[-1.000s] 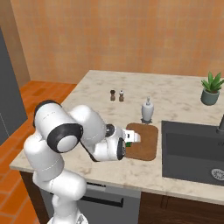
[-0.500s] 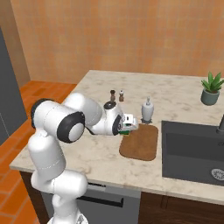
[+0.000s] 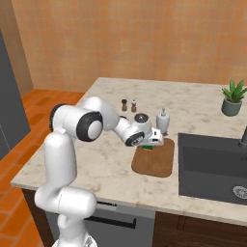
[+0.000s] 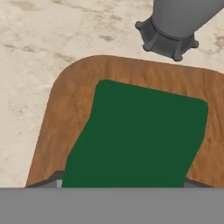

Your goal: Pick up the sponge from the counter and clean the cutting board by briefly scrubbing or pressing down on the cutting board. Once finished, release the sponge.

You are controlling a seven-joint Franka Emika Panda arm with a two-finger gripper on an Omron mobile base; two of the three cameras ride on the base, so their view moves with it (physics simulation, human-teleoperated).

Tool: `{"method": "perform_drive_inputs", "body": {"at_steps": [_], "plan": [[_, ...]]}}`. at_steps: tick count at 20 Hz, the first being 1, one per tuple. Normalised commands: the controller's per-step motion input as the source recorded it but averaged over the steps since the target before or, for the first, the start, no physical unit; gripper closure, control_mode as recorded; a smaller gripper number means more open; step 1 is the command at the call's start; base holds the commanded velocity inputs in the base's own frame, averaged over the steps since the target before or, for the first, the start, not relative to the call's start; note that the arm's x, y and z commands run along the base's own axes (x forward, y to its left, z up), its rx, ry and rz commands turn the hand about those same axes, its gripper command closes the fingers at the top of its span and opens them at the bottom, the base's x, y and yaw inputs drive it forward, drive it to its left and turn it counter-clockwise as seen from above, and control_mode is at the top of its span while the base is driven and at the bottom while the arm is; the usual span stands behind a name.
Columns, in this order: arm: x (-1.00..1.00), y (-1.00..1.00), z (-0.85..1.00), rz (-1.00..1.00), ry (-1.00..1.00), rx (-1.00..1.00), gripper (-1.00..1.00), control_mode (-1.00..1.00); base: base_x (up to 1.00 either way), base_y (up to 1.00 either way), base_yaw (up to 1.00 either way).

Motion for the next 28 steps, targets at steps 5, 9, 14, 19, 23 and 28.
{"method": "perform_drive_inputs", "body": {"at_steps": [5, 9, 14, 19, 23, 28], "plan": [[0.52, -0.05, -0.09, 0.0, 0.0, 0.02, 1.0, -1.0, 0.0, 0.0, 0.0], [0.08, 0.4, -0.09, 0.0, 0.0, 0.0, 1.0, -1.0, 0.0, 0.0, 0.0], [0.15, 0.11, 0.01, 0.0, 0.0, 0.01, 1.0, -1.0, 0.0, 0.0, 0.0], [0.44, -0.65, 0.0, 0.0, 0.0, 0.1, 1.0, -1.0, 0.0, 0.0, 0.0], [0.11, -0.73, -0.12, 0.0, 0.0, 0.09, 1.0, -1.0, 0.0, 0.0, 0.0], [0.0, -0.46, -0.26, -0.04, 0.01, 0.02, 1.0, -1.0, 0.0, 0.0, 0.0]]}}
